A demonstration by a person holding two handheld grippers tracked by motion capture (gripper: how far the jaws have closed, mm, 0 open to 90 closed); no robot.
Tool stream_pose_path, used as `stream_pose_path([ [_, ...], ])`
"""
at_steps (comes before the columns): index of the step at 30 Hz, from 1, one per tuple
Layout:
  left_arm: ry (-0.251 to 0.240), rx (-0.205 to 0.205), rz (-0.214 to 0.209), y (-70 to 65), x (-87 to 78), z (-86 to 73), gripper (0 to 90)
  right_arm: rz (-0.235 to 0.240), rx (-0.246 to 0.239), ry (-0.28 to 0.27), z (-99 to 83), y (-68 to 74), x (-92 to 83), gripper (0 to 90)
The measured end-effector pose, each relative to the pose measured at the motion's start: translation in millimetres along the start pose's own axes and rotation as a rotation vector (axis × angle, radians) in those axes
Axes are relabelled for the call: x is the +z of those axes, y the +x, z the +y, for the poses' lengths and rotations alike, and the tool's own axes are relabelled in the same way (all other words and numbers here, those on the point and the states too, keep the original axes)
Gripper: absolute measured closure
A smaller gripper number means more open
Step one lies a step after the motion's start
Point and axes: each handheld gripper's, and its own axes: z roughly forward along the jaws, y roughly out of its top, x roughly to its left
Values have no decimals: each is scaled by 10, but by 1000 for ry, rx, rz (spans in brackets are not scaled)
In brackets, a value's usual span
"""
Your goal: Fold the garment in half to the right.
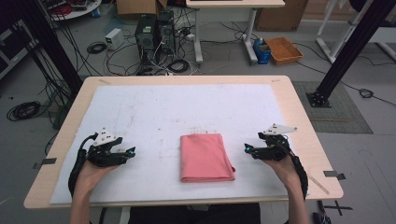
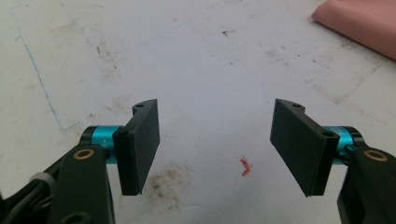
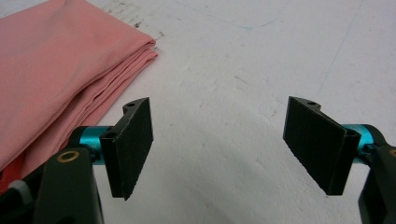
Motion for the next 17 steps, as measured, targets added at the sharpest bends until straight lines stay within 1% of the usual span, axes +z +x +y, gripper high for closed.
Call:
stream_pose_path([
  [1, 2, 5, 0, 0, -6, 3, 331, -1, -1, 1, 0, 2, 1, 241],
  [5, -2, 1, -1, -7, 0, -2, 331, -2, 4, 1, -1, 2, -1, 241],
  [11, -1, 3, -5, -18, 42, -19, 331, -2, -4, 1, -13, 2, 20, 241],
  [13, 2, -9, 2, -8, 57, -36, 331, -2, -12, -11, -20, -3, 25, 241],
  [17, 1, -22, 5, 24, 68, -69, 331, -9, -4, -17, -38, -26, 46, 232],
])
